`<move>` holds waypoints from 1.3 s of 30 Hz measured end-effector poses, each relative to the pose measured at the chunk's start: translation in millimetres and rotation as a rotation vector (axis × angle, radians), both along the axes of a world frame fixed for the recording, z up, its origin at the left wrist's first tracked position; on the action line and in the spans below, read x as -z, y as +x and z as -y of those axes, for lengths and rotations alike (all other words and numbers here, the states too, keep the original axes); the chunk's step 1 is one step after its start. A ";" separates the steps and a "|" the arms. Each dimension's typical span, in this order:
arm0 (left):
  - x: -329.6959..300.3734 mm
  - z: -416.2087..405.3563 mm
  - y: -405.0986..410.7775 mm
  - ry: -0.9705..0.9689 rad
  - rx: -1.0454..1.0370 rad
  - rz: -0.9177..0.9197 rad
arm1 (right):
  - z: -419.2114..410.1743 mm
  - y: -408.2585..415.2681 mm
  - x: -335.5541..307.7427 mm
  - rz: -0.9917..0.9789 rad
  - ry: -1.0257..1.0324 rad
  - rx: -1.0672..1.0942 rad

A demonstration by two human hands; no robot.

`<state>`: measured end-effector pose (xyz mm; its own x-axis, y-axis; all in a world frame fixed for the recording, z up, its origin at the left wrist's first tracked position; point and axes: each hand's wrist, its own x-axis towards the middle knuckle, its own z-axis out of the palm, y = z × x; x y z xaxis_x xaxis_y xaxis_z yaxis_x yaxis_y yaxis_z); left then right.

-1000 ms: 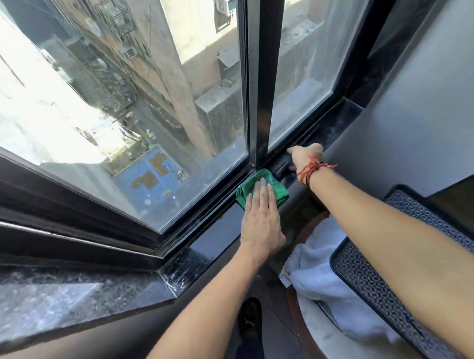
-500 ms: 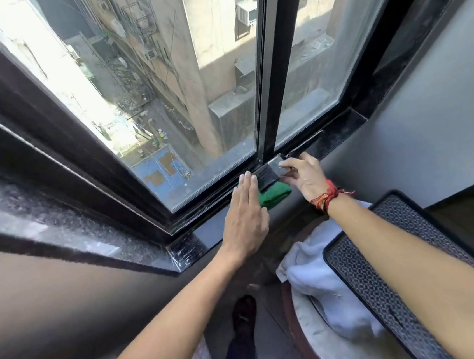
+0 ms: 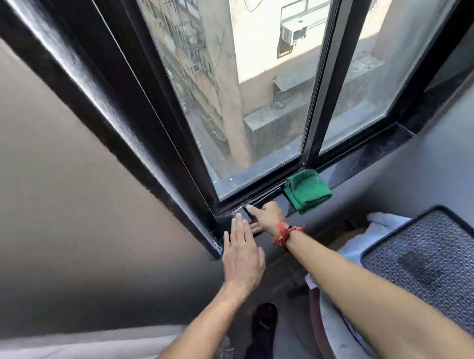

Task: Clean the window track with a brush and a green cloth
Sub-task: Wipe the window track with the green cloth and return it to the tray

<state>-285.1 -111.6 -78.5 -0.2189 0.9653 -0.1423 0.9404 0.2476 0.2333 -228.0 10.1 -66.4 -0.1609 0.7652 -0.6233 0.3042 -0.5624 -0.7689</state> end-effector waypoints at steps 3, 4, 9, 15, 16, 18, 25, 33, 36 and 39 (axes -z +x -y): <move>0.9 5.4 0.9 -0.045 0.001 0.006 | -0.6 1.8 0.9 0.135 0.010 -0.058; 1.0 7.5 1.7 -0.054 -0.003 0.006 | -1.4 1.8 2.3 0.141 0.012 -0.068; 3.6 11.8 0.4 -0.058 -0.004 -0.023 | -1.0 2.6 -1.0 0.254 0.171 -0.187; 7.0 7.1 5.6 -0.080 0.031 -0.113 | -19.4 40.9 -3.3 0.592 0.672 -0.219; 6.8 6.2 7.8 -0.082 0.035 -0.125 | -22.1 49.5 -1.4 0.648 0.737 -0.229; 4.8 -1.7 13.2 -0.060 0.059 -0.159 | -28.1 65.9 4.2 0.759 0.823 -0.271; 2.6 -77.3 51.1 -0.013 0.228 -0.071 | -46.7 107.4 27.1 0.781 0.899 -0.366; 21.7 -116.9 80.1 -0.027 0.310 -0.061 | -78.8 151.3 33.0 0.745 0.916 -0.387; 19.9 -131.6 86.5 -0.013 0.335 -0.053 | -99.0 172.7 29.0 0.733 0.844 -0.366; 19.3 -148.0 90.7 -0.010 0.382 -0.042 | -127.6 193.5 25.2 0.748 0.759 -0.336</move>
<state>-194.4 36.3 -97.8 0.1507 0.9770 -0.1508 0.9739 -0.1205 0.1922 -34.5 137.7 -91.6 -0.2112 0.9767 -0.0390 0.8824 0.1734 -0.4374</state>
